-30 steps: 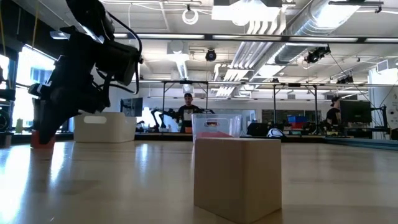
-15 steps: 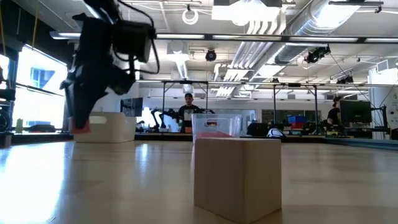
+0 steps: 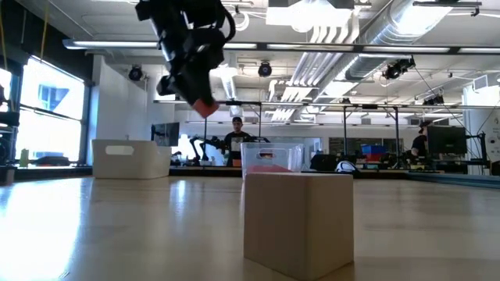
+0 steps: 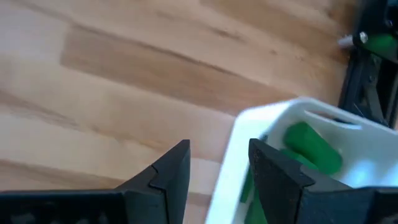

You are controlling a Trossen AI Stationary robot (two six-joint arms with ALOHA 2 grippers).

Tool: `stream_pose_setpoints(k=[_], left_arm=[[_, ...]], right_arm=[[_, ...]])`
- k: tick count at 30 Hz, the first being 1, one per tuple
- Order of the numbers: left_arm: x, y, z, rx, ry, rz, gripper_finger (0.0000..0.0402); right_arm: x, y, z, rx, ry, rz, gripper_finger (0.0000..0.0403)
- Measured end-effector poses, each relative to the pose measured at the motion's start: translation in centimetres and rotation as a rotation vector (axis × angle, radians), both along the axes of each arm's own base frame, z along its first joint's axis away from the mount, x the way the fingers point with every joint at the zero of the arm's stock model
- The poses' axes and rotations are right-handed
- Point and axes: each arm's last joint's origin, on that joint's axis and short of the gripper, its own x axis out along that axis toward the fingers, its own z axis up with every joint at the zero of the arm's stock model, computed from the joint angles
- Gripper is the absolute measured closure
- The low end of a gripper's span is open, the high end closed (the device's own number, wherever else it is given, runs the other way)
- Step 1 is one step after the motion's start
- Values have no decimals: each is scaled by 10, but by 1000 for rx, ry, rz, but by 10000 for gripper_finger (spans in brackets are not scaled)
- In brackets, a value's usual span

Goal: Sort & place blocks by color
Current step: Put the orange block into the transparent bin

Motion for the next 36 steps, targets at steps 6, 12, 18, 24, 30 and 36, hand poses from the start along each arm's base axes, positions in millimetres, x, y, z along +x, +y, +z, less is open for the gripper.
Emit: stream_pose_setpoints(k=[6, 12, 18, 24, 30, 36], left_arm=[[3, 28, 16, 101, -142, 22, 297], [7, 56, 26, 219, -306, 63, 297], [13, 80, 25, 284, -413, 120, 287], [25, 98, -4, 263, -386, 143, 289], [36, 109, -41, 212, -324, 141, 288], [42, 113, -65, 183, -284, 147, 283]], right_arm=[[19, -27, 13, -57, -85, 41, 251], [41, -57, 16, -57, -47, 96, 251], [57, -81, 17, -78, -36, 93, 251], [62, -91, 17, -106, -47, 84, 251], [63, -92, 17, -116, -49, 89, 251], [63, -92, 17, -117, -50, 90, 251]])
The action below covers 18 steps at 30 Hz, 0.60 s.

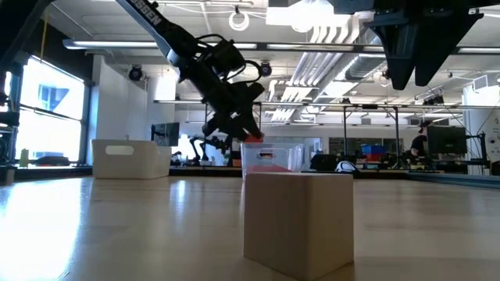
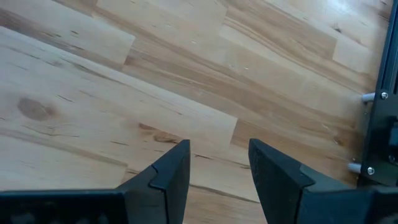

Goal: Sort & place blocks by color
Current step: Put the orange block into the transparent bin, then put the brown block into the top white bin

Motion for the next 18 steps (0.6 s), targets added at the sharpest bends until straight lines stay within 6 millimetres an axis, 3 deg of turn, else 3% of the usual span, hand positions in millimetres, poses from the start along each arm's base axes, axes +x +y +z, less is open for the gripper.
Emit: stream_pose_setpoints(k=[11, 18], left_arm=[[-4, 6, -2, 35, 25, -31, 206], [-12, 6, 13, -111, -85, -71, 178]], right_arm=[[7, 4, -2, 49, -79, -20, 251], [11, 7, -3, 73, -116, 14, 251]])
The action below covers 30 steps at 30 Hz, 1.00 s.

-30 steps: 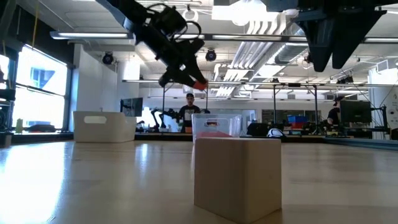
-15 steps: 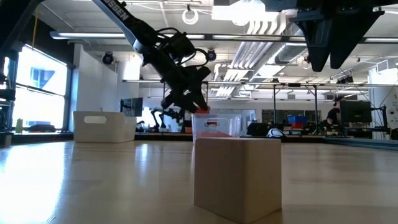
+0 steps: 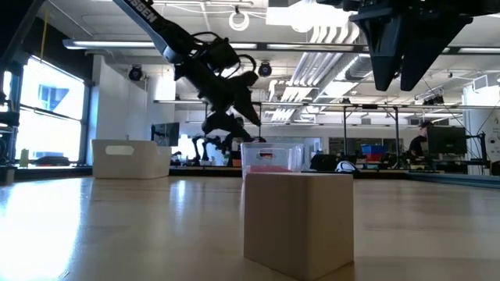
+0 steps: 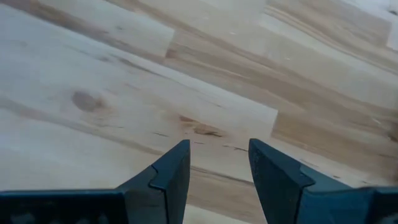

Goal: Sort & place blocks by color
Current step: Put the brown block into the top white bin

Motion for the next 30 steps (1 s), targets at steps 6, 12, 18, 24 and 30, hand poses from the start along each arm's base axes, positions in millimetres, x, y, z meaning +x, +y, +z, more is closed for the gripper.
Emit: stream_pose_setpoints(k=[6, 12, 18, 24, 30], left_arm=[[-18, -11, 33, 10, -2, -28, 183], [-44, -36, 73, 70, 68, -7, 183], [-76, -75, 106, 122, 199, 38, 183], [-104, -115, 127, 152, 295, 69, 183], [-123, -147, 139, 129, 322, 105, 183]], right_arm=[[5, 2, 0, 2, -7, 127, 251], [14, 2, -1, 22, 3, 324, 251], [26, 3, -1, 51, -10, 584, 251], [44, 8, 3, 82, -90, 940, 251], [56, 14, 8, 23, -180, 1155, 251]])
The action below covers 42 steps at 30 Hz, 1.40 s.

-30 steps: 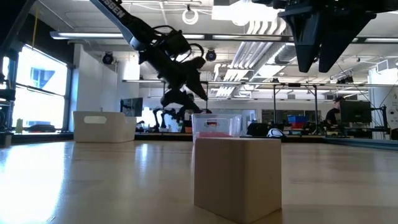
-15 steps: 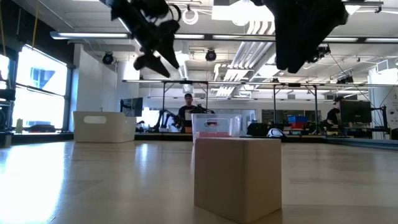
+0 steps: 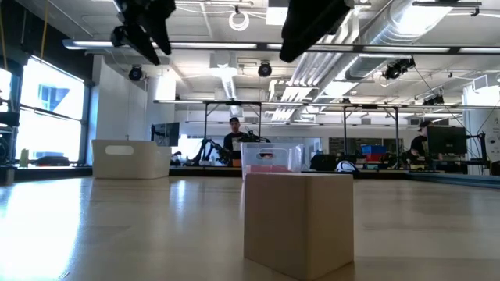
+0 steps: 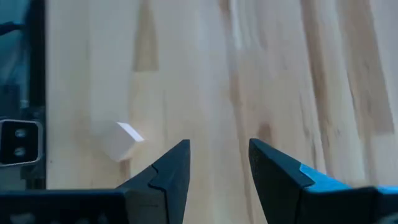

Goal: Sort & place blocks by color
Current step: Put the brown block into the top white bin

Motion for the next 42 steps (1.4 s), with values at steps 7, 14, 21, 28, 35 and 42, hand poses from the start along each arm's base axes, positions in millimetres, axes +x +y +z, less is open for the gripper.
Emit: stream_pose_setpoints(k=[7, 14, 21, 28, 35, 42], left_arm=[[-15, -27, 2, -20, 77, 31, 183], [-17, -45, 0, -33, 114, 36, 183], [-14, -57, 0, -39, 94, 35, 183], [-14, -62, 0, -36, 90, 26, 183], [-14, -62, 0, -40, 86, 35, 183], [-14, -61, 0, -20, 87, 45, 183]], right_arm=[[7, 8, 5, 43, -76, 191, 251], [8, 27, 12, -19, -206, 430, 227], [6, 32, 12, -21, -217, 536, 195], [16, 39, -13, -11, -176, 570, 192], [18, 52, -41, -15, -118, 599, 192], [21, 59, -66, -40, -72, 633, 192]])
